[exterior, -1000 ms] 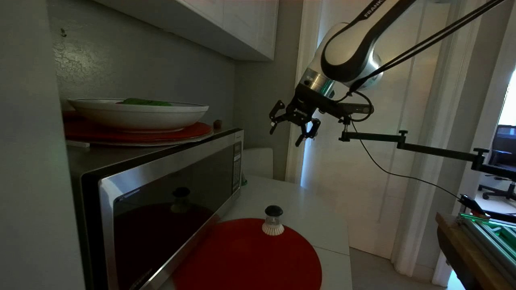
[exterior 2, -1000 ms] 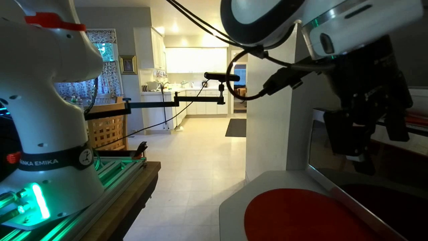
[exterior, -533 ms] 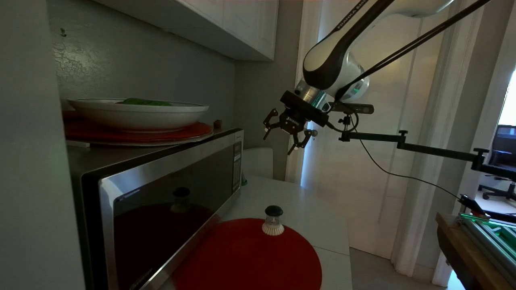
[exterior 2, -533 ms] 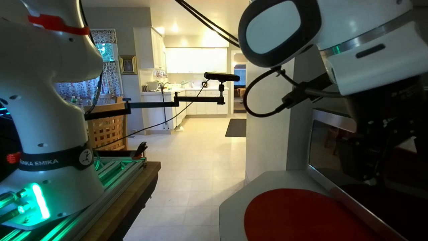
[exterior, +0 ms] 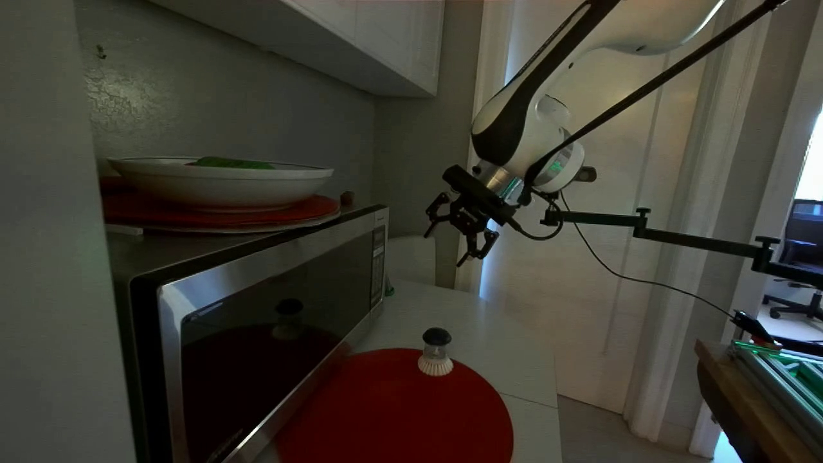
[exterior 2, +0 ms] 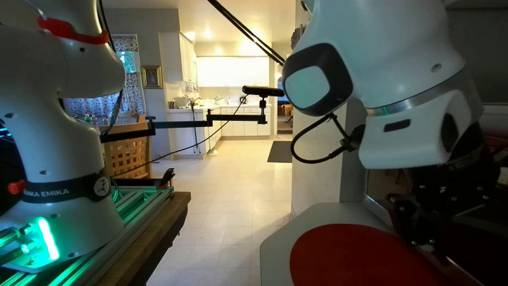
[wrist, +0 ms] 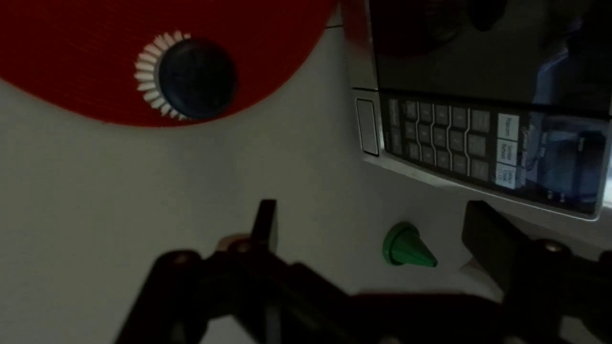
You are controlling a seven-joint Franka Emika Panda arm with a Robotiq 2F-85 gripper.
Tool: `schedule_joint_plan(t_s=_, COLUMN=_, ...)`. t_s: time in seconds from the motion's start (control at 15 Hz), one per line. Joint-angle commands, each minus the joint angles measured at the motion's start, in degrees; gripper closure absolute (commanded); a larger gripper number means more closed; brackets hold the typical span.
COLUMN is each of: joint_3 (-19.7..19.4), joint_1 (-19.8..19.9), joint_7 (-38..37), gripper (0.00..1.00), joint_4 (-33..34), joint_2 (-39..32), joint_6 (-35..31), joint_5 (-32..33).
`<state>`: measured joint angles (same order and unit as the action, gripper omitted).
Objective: Open the microwave
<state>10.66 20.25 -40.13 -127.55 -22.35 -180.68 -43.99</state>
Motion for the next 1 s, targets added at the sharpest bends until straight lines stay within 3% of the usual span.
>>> schedule_joint_plan(t_s=0.0, joint_3=8.9, joint_1=7.9, joint_7=2.7, gripper=0.0, joint_4=2.7, joint_2=-3.3, joint_6=-4.4, joint_5=-5.7)
schedule_joint_plan(t_s=0.4, joint_3=26.9, joint_1=26.4, joint_7=2.7, gripper=0.0, joint_4=5.3, joint_2=-9.8, joint_6=-9.9, joint_5=-5.2)
schedule_joint_plan(t_s=0.67, joint_3=40.2, joint_1=39.5, joint_7=0.8, gripper=0.0, joint_4=2.8, joint_2=-16.7, joint_6=-16.7, joint_5=-2.2)
schedule_joint_plan(t_s=0.93, joint_3=49.7, joint_1=49.6, joint_7=-1.1, gripper=0.0, joint_4=-2.1, joint_2=-25.7, joint_6=-23.5, joint_5=3.2)
